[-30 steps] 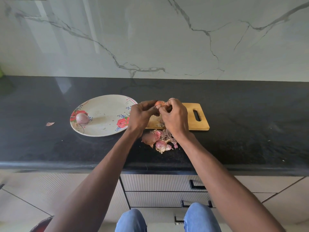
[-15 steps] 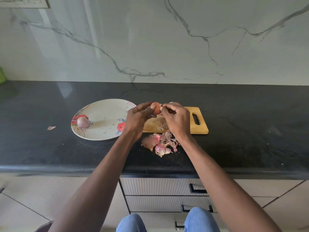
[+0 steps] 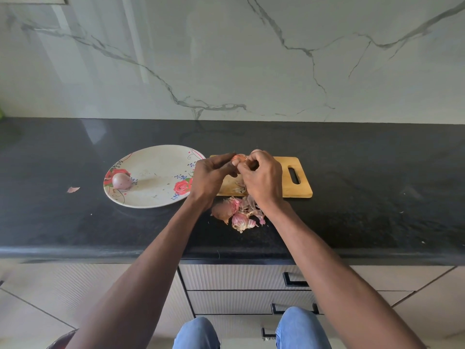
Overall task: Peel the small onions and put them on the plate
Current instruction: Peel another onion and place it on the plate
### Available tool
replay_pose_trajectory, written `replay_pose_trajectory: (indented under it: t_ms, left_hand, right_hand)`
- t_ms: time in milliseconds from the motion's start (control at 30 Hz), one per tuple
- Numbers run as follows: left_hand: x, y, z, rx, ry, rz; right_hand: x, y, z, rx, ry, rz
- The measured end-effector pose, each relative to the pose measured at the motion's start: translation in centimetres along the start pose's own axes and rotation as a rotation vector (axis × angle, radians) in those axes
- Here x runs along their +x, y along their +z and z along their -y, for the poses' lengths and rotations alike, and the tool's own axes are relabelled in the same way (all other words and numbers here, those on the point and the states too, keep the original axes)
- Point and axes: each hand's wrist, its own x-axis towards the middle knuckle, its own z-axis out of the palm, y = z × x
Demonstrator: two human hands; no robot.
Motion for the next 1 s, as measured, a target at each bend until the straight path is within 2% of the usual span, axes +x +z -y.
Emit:
replay_pose_trajectory:
  t_ms: [100,233,367,533,700,1000]
  left_hand:
    - [-0.1,-0.1,-0.4,-0.106,-0.078,0.050]
    - [0.1,-0.2,-1.5,-0.349,-0.276,0.016]
    - [-0.1,-0.3,-2.0,-0.404,-0.354,0.018]
    - [0.1,-0.4,-2.2,-0.438,-0.356,-0.006]
    - [0.2,-0.5,-1.7,-0.435,-0.314,-0.011]
    - [0.0,-0.4,-2.0,-0.383,-0.300,0.018]
  right_hand:
    - [0.3,-0.2,-0.2,0.007,0.040,0.014]
    - [0.7,-1.1,0.4,0.262,0.218,0.114]
    - [1.1,-1.6,0.2,0.478,0.390,0.154]
    - [0.8,-1.7,0.3,0.389,0.323,0.098]
    - [0.6,-1.5,0.4,0.310,0.174,0.117]
    - [0.8,-1.1,0.1,0.240,0.197,0.154]
